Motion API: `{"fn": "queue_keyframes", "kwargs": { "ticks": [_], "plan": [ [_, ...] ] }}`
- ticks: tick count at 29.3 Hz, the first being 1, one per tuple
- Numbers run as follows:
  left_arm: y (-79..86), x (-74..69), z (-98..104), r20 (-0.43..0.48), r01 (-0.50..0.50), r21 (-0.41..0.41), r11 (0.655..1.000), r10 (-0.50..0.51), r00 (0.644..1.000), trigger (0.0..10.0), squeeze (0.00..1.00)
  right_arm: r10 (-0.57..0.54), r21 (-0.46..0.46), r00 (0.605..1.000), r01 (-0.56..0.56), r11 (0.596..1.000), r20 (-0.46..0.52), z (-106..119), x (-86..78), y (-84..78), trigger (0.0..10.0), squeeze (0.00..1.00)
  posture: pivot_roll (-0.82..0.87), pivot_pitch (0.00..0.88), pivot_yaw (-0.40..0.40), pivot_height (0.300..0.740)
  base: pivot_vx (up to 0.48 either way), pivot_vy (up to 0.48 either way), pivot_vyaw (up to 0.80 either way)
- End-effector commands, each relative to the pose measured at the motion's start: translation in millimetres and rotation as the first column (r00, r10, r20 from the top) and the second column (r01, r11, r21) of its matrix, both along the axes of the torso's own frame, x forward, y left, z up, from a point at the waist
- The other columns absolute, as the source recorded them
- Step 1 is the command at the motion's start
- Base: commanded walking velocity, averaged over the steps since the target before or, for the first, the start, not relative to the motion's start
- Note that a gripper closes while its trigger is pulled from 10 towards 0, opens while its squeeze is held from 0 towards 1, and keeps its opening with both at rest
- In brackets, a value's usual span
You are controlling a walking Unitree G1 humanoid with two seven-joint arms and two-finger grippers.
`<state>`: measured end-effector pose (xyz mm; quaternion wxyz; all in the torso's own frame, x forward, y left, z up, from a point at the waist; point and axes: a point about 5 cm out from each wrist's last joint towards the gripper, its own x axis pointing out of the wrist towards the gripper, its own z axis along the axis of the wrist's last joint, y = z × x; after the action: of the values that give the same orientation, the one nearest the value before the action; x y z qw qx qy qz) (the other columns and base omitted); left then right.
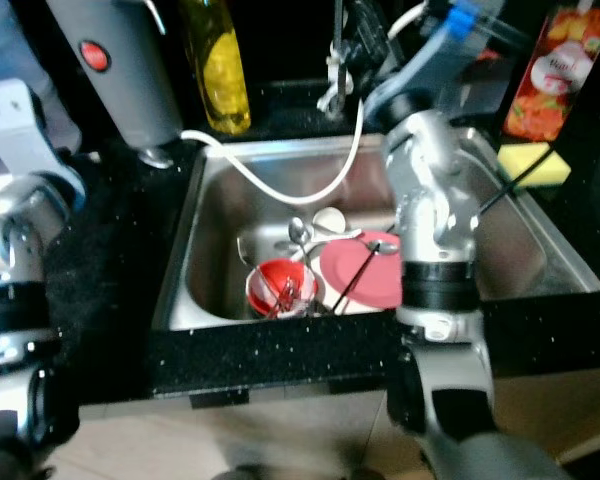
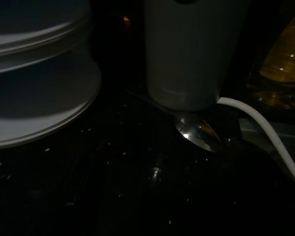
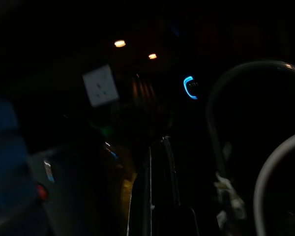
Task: Kitchen organization
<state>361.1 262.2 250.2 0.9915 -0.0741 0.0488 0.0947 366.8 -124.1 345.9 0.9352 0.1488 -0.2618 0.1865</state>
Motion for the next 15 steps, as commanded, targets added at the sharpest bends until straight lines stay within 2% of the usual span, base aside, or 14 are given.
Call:
{"fn": "queue_keyframes", "kwargs": {
  "ticks": [1,3,4,6,7,10,15],
  "plan": [
    [4.9,1.2,1.8,-0.005,-0.018,0.021,1.000,0.018,1.000,10.0,0.00,0.020,-0.035,0.999,-0.021,0.999,-0.027,-7.6,4.3,8.2,10.0,0.00,0.02,0.041,0.052,0.740,0.000,0.000,0.00],
    [2.2,10.4,1.7,-0.007,0.000,0.020,1.000,0.001,1.000,10.0,0.00,0.074,-0.113,0.995,-0.082,0.990,-0.072,-17.9,13.6,31.7,10.0,0.00,0.03,0.053,0.049,0.740,0.000,0.000,0.00],
    [2.2,10.4,1.7,-0.007,0.000,0.020,1.000,0.001,1.000,10.0,0.00,0.074,-0.113,0.995,-0.082,0.990,-0.072,-17.9,13.6,31.7,10.0,0.00,0.03,0.053,0.049,0.740,0.000,0.000,0.00],
    [-3.6,19.4,0.2,-0.003,0.011,0.003,1.000,-0.011,1.000,10.0,0.00,0.131,-0.152,0.985,-0.148,0.977,-0.116,-26.8,18.5,58.0,10.0,0.00,0.05,0.085,0.034,0.740,0.000,0.000,0.00],
    [-6.1,21.7,0.1,0.000,0.011,-0.001,1.000,-0.011,1.000,10.0,0.00,0.147,-0.159,0.981,-0.166,0.973,-0.126,-28.5,19.2,64.9,10.0,0.00,0.06,0.089,0.032,0.740,0.000,0.000,0.00],
    [-9.7,22.3,1.9,0.014,0.009,0.034,0.999,-0.009,1.000,10.0,0.00,0.157,-0.149,0.979,-0.176,0.973,-0.130,-26.9,19.6,65.8,10.0,0.00,0.07,0.133,0.017,0.740,0.000,0.000,0.00],
    [-11.6,19.5,6.0,0.030,0.010,0.071,0.997,-0.012,0.999,10.0,0.00,0.140,-0.119,0.982,-0.154,0.981,-0.123,-22.7,20.2,53.8,10.0,0.00,0.08,0.180,0.007,0.740,0.000,0.000,0.00]
  ]
}}
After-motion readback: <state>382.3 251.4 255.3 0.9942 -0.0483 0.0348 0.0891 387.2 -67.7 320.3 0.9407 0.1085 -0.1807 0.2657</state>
